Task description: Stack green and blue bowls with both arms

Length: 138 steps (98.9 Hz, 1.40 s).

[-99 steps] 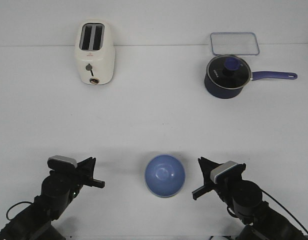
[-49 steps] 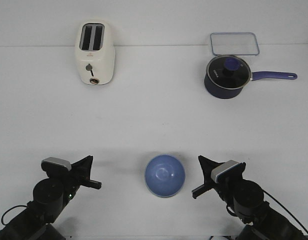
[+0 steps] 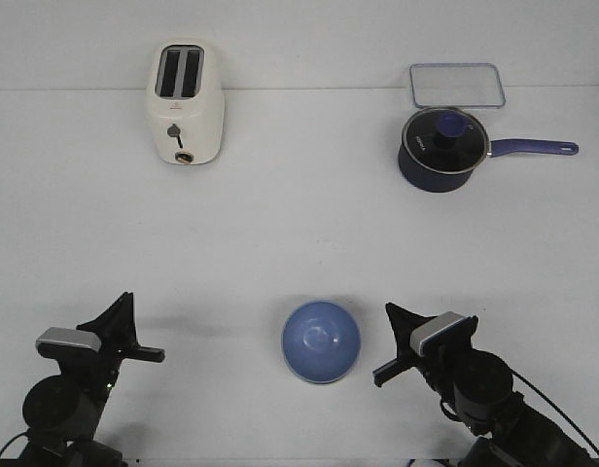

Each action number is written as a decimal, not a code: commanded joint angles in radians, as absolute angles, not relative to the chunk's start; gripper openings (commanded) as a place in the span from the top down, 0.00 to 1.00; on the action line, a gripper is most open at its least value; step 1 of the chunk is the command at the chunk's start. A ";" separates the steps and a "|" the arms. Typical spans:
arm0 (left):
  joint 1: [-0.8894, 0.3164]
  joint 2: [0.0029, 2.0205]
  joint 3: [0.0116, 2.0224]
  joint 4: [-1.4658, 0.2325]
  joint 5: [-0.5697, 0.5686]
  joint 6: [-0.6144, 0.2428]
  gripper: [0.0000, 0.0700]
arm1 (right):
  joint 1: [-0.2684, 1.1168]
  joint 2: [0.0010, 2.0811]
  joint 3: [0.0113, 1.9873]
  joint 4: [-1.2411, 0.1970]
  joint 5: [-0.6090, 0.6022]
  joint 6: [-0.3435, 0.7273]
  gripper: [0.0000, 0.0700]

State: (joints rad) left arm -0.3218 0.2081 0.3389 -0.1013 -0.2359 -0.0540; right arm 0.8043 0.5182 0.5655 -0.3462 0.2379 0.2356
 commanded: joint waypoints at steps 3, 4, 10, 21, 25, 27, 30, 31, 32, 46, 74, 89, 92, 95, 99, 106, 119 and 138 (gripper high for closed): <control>-0.202 0.127 0.226 -0.076 -0.234 -0.004 0.98 | 0.812 0.523 0.570 -0.333 0.237 0.238 0.98; -0.190 0.117 0.215 -0.073 -0.234 -0.004 0.98 | 0.812 0.523 0.570 -0.333 0.237 0.238 0.98; -0.132 0.062 0.157 -0.073 -0.234 -0.005 0.98 | 0.812 0.523 0.570 -0.333 0.237 0.237 0.98; -0.076 0.001 0.080 -0.073 -0.234 -0.004 0.98 | 0.812 0.523 0.570 -0.333 0.237 0.237 0.98; -0.067 0.003 0.058 -0.060 -0.234 -0.005 0.98 | 0.812 0.523 0.570 -0.333 0.237 0.237 0.98; -0.063 0.003 0.049 -0.057 -0.233 -0.006 0.98 | 0.812 0.523 0.570 -0.333 0.237 0.238 0.98; -0.060 0.003 0.036 -0.054 -0.231 -0.012 0.98 | 0.812 0.523 0.570 -0.333 0.237 0.237 0.98; -0.060 0.003 0.036 -0.049 -0.230 -0.013 0.98 | 0.812 0.523 0.570 -0.333 0.237 0.237 0.98; -0.060 0.004 0.036 -0.048 -0.227 -0.013 0.98 | 0.812 0.523 0.570 -0.333 0.237 0.237 0.98; -0.059 0.003 0.014 0.020 -0.223 -0.018 0.98 | 0.812 0.523 0.570 -0.332 0.237 0.237 0.98; -0.059 0.003 0.014 0.028 -0.223 -0.018 0.98 | 0.812 0.523 0.570 -0.332 0.237 0.237 0.98; -0.059 0.003 0.014 0.028 -0.223 -0.018 0.98 | 0.812 0.523 0.570 -0.332 0.237 0.237 0.98; -0.059 0.003 0.014 0.028 -0.223 -0.018 0.98 | 0.812 0.523 0.570 -0.332 0.237 0.237 0.98; -0.059 0.003 0.014 0.028 -0.223 -0.018 0.98 | 0.812 0.523 0.570 -0.332 0.237 0.237 0.98; -0.059 0.003 0.014 0.028 -0.223 -0.018 0.98 | 0.812 0.523 0.570 -0.332 0.237 0.238 0.98; -0.059 0.003 0.014 0.028 -0.223 -0.018 0.98 | 0.812 0.522 0.570 -0.332 0.237 0.237 0.98; -0.059 0.003 0.014 0.028 -0.223 -0.018 0.98 | 0.788 0.475 0.570 -0.334 0.264 0.149 0.98; -0.059 0.003 0.014 0.028 -0.223 -0.018 0.98 | 0.448 0.337 0.475 -0.272 0.110 0.020 0.98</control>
